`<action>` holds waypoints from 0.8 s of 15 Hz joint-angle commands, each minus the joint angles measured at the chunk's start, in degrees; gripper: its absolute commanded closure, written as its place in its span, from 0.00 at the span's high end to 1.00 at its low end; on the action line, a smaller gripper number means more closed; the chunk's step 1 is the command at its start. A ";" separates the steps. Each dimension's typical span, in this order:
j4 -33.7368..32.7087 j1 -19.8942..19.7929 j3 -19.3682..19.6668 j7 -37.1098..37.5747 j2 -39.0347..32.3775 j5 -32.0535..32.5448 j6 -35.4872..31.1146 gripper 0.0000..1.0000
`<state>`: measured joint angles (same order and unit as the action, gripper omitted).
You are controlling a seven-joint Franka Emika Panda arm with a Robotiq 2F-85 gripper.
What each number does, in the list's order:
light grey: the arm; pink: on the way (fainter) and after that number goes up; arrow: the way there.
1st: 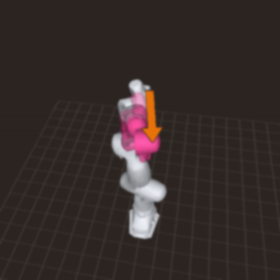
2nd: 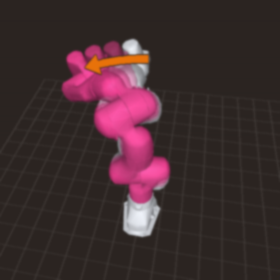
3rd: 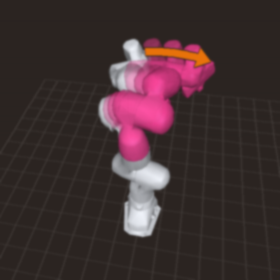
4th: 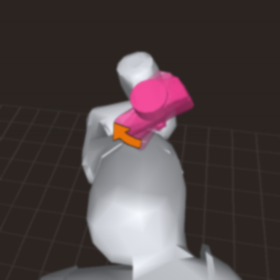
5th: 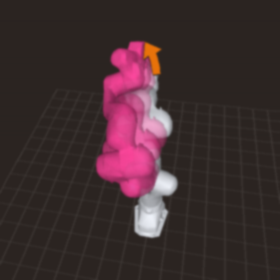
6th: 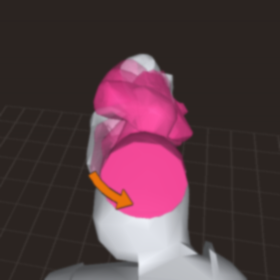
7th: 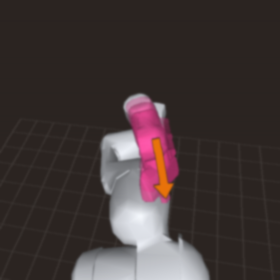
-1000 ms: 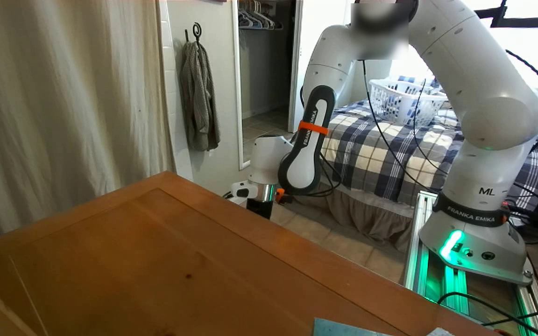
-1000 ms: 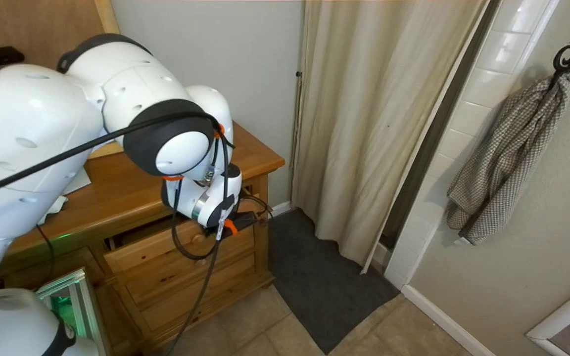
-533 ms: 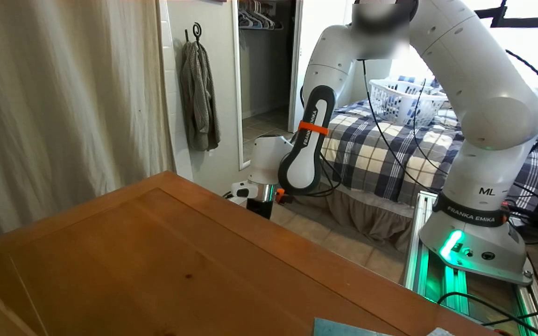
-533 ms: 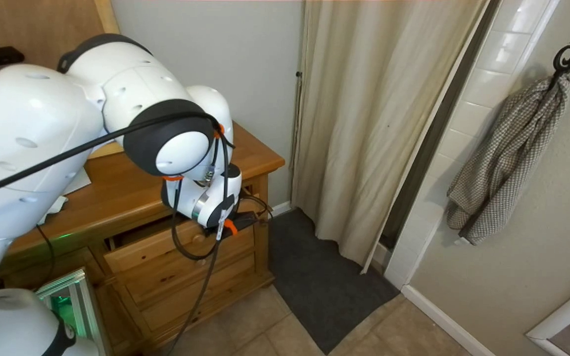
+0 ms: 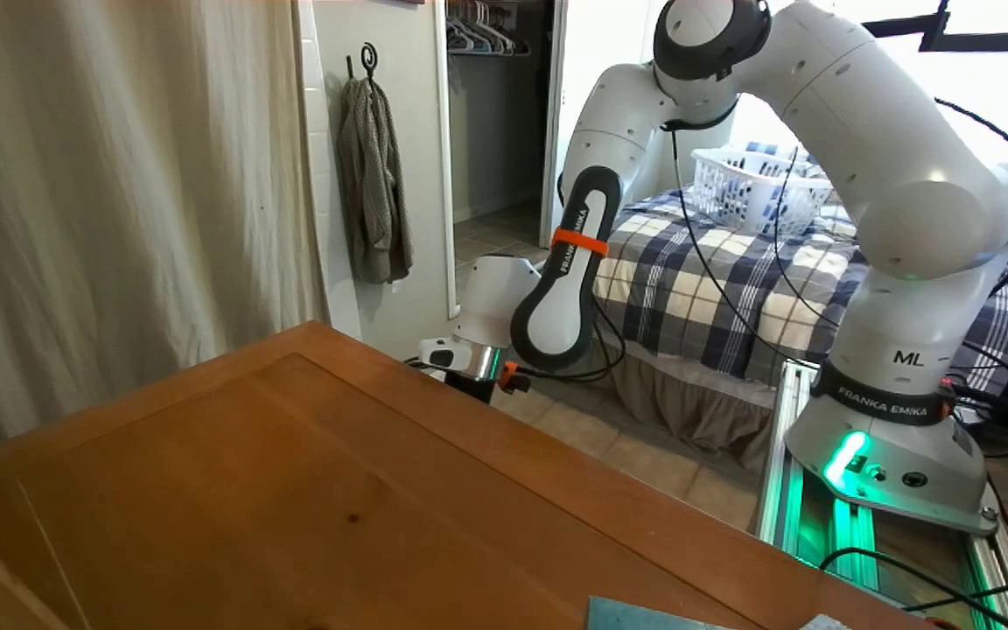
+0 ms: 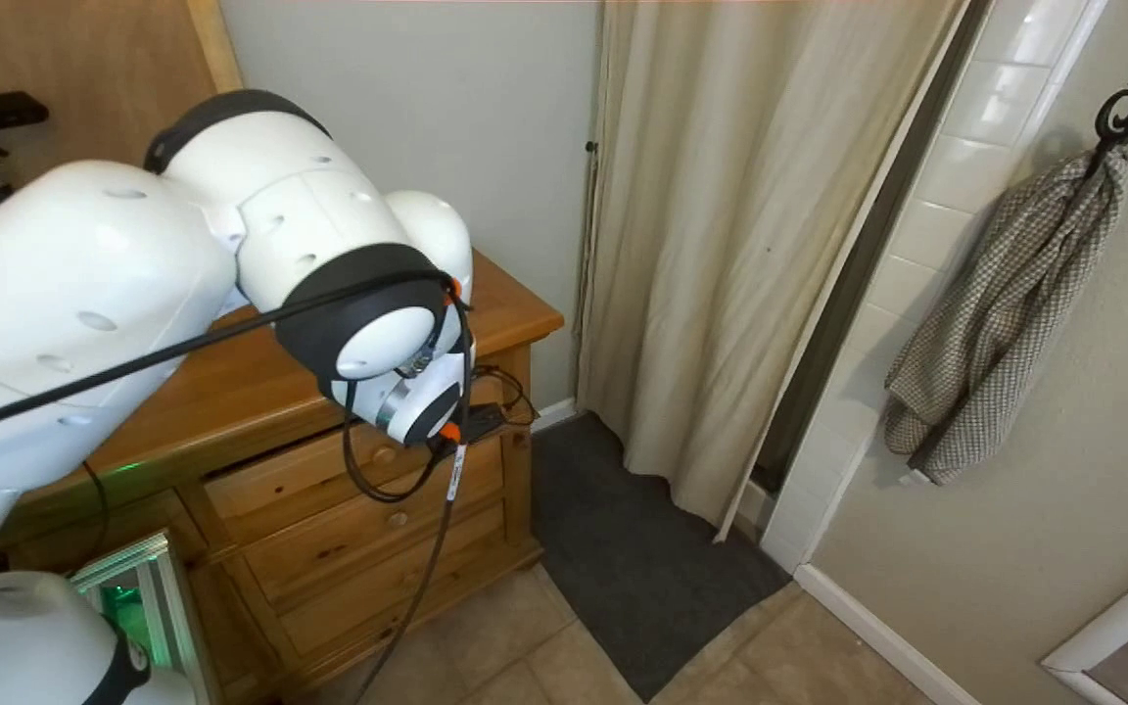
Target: Close the open drawer
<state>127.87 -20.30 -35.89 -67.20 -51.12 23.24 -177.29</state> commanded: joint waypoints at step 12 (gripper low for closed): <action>0.61 -3.77 1.35 -2.47 0.42 -4.19 6.52 0.01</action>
<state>123.58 -27.55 -38.69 -73.98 -60.94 22.11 -172.76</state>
